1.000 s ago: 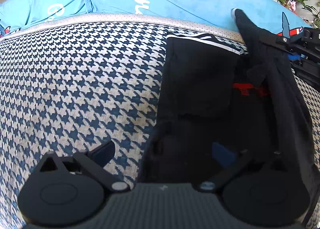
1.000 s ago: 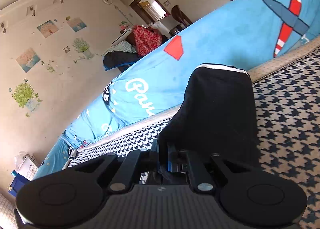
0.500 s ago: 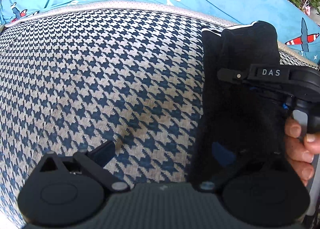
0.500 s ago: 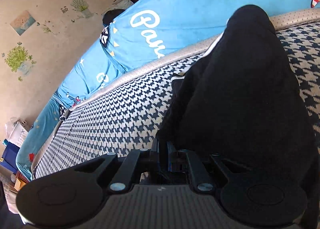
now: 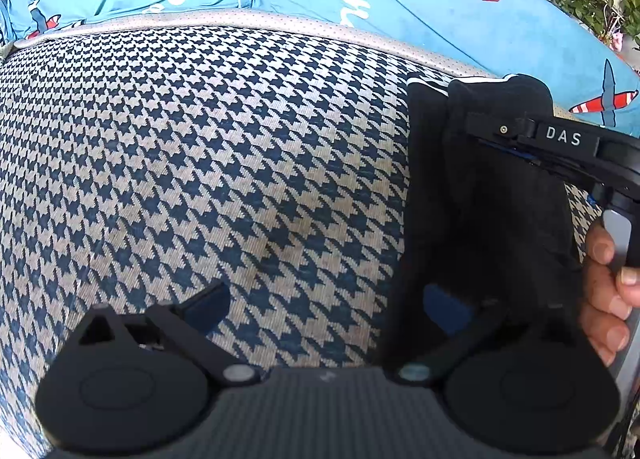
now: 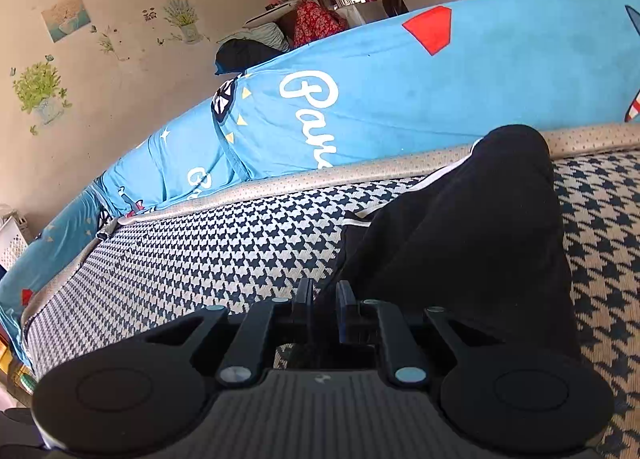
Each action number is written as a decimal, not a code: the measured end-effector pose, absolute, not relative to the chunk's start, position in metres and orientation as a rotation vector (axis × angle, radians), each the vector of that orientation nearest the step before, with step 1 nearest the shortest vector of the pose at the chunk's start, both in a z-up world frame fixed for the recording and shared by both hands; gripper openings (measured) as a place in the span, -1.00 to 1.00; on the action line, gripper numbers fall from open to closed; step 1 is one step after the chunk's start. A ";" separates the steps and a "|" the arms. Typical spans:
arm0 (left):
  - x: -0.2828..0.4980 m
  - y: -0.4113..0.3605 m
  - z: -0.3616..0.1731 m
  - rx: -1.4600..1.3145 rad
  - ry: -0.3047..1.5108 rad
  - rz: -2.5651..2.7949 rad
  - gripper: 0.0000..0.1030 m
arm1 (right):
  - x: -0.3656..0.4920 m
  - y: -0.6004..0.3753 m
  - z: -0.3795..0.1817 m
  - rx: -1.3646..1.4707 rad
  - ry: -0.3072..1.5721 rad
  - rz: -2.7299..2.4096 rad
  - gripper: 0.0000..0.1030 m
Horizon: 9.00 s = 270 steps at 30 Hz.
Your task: Fold clothes
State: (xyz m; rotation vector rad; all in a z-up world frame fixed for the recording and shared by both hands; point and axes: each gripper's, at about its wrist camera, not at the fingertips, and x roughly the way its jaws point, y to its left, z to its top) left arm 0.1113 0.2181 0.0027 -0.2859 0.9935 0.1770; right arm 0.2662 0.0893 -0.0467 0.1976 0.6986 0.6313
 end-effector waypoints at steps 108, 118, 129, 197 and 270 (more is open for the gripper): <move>0.103 0.223 0.009 -0.356 0.947 0.289 1.00 | 0.118 0.083 -0.015 -0.293 0.654 0.892 -0.22; 0.069 0.200 0.007 -0.312 0.956 0.267 1.00 | 0.075 0.025 0.002 -0.230 0.679 0.807 -0.09; 0.026 0.168 -0.002 -0.295 0.974 0.251 1.00 | 0.061 -0.013 0.011 -0.174 0.700 0.716 -0.08; -0.083 0.156 -0.009 -0.371 0.817 0.387 1.00 | 0.047 -0.032 0.044 0.115 0.629 0.773 -0.81; -0.076 0.153 -0.015 -0.348 0.833 0.463 1.00 | 0.000 -0.085 -0.012 0.174 0.890 0.583 -0.33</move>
